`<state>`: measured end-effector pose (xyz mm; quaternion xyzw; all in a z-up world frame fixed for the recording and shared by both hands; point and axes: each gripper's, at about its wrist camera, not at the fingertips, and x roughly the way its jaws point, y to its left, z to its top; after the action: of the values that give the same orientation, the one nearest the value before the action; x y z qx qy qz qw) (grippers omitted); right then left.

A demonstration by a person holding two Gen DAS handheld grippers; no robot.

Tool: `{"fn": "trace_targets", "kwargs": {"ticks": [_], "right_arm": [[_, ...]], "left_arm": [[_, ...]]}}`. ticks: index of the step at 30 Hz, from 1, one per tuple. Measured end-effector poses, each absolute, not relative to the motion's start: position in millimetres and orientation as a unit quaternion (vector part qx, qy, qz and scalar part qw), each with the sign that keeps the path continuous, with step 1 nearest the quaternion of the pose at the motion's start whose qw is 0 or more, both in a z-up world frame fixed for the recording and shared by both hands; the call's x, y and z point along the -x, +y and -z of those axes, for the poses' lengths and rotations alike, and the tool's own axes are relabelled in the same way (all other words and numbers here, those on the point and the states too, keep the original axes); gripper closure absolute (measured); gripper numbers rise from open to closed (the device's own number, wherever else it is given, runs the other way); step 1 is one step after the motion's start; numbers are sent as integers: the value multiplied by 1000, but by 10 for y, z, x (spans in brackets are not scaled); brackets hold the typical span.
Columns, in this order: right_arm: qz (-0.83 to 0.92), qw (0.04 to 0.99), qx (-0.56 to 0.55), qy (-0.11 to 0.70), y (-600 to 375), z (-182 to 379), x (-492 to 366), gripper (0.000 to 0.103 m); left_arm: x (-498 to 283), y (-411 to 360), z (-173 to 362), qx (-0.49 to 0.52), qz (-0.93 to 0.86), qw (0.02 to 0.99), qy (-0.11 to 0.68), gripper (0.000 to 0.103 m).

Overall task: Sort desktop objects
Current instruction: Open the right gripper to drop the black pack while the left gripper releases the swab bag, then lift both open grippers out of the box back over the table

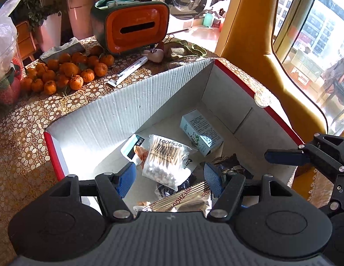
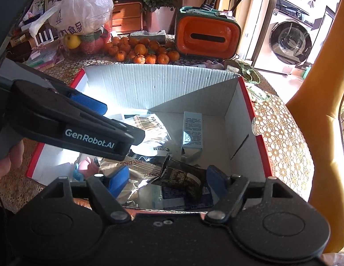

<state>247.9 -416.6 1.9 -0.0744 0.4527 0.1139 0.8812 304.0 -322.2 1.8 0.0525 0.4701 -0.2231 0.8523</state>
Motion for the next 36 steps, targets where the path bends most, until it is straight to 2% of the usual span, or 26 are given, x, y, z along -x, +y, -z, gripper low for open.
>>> {"fn": "trace_targets", "kwargs": {"ticks": [23,30,36], "right_arm": [[-128,909,62,392,-4074,-416,-1826,21],[-134,920,69,362,-4005,-504,-1629,18],[-141,928,73,336,-3935,-549,-1449,13]], "left_arm": [[-2270,-2857,-540,-30,245,868,431,35],[-2062,-2730,-628,-42,236,880,409,23],[-1920,-2602,-653,-38,238,885,399,18]]}}
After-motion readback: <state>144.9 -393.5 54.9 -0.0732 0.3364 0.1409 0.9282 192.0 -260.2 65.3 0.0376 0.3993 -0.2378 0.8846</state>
